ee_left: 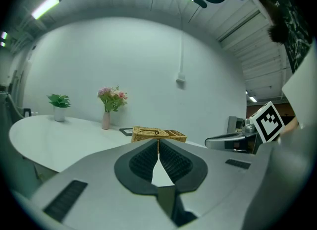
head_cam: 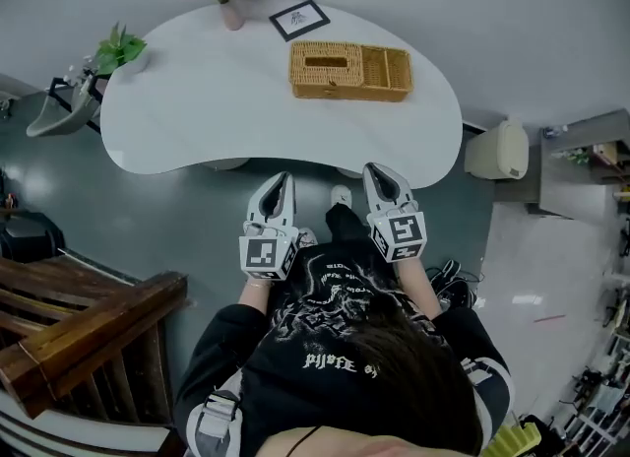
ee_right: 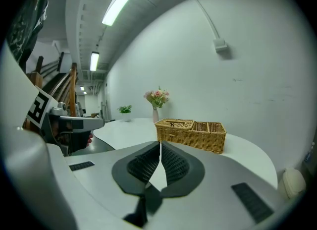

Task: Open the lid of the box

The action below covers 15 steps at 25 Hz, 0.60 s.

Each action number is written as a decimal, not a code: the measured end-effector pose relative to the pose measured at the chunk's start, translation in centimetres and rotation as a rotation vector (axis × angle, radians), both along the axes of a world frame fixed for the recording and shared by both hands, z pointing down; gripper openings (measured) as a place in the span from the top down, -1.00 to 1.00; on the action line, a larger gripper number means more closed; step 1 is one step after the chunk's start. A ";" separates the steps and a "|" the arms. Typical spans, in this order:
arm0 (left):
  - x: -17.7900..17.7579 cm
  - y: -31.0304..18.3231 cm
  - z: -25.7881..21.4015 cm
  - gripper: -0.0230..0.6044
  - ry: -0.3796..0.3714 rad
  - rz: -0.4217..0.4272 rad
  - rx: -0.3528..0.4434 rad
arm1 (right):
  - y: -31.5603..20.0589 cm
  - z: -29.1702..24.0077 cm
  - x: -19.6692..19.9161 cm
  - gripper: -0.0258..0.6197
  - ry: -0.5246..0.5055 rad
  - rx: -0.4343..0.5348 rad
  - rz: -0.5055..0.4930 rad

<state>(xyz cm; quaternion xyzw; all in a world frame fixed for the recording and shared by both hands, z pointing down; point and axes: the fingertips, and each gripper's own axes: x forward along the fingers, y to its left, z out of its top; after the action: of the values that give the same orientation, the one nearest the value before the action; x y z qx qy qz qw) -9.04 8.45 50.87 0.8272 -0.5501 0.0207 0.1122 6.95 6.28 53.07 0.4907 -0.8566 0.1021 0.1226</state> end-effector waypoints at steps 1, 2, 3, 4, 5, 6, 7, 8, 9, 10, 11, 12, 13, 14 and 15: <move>0.1 -0.7 0.0 0.84 -0.002 -0.013 0.000 | -0.8 0.0 0.0 0.83 -0.003 -0.002 -0.015; 0.2 -1.3 -0.1 0.84 -0.003 -0.026 0.000 | -1.7 0.0 -0.1 0.83 -0.004 -0.003 -0.032; 0.2 -2.0 -0.2 0.84 -0.005 -0.038 0.000 | -2.5 0.0 -0.1 0.83 -0.003 -0.005 -0.050; 0.3 -2.7 -0.3 0.84 -0.007 -0.049 -0.001 | -3.4 0.0 -0.1 0.83 -0.004 -0.009 -0.066; 0.4 -3.3 -0.3 0.84 -0.010 -0.059 -0.003 | -4.2 0.0 -0.2 0.83 -0.012 -0.015 -0.083; 0.6 -4.0 -0.3 0.84 -0.013 -0.068 -0.008 | -5.1 -0.1 -0.2 0.83 -0.029 -0.023 -0.099; 0.7 -4.7 -0.3 0.84 -0.015 -0.076 -0.012 | -5.9 -0.4 -0.3 0.83 -0.054 -0.032 -0.115; 0.9 -5.4 -0.4 0.84 -0.016 -0.081 -0.015 | -6.8 -0.7 -0.4 0.83 -0.077 -0.037 -0.131; 1.1 -6.0 -0.4 0.84 -0.016 -0.086 -0.017 | -7.6 -1.0 -0.4 0.83 -0.092 -0.037 -0.144; 1.3 -6.6 -0.4 0.84 -0.014 -0.091 -0.019 | -8.4 -1.3 -0.4 0.83 -0.098 -0.033 -0.157; 1.5 -7.3 -0.4 0.84 -0.012 -0.099 -0.021 | -9.2 -1.6 -0.3 0.83 -0.099 -0.027 -0.168; 1.8 -7.9 -0.4 0.84 -0.010 -0.107 -0.022 | -10.0 -1.8 -0.2 0.83 -0.099 -0.022 -0.181; 2.1 -8.6 -0.4 0.84 -0.008 -0.116 -0.022 | -10.7 -2.0 -0.1 0.83 -0.101 -0.017 -0.193; 2.4 -9.2 -0.4 0.84 -0.005 -0.125 -0.021 | -11.4 -2.3 0.1 0.83 -0.101 -0.012 -0.207; 2.8 -9.7 -0.4 0.84 -0.002 -0.134 -0.019 | -12.0 -2.4 0.2 0.83 -0.099 -0.006 -0.223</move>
<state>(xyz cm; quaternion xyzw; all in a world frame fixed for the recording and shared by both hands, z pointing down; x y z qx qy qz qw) -6.29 -1.28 50.48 0.7875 -0.6041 0.0191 0.1209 7.18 -5.72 50.63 0.3866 -0.9104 0.1147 0.0925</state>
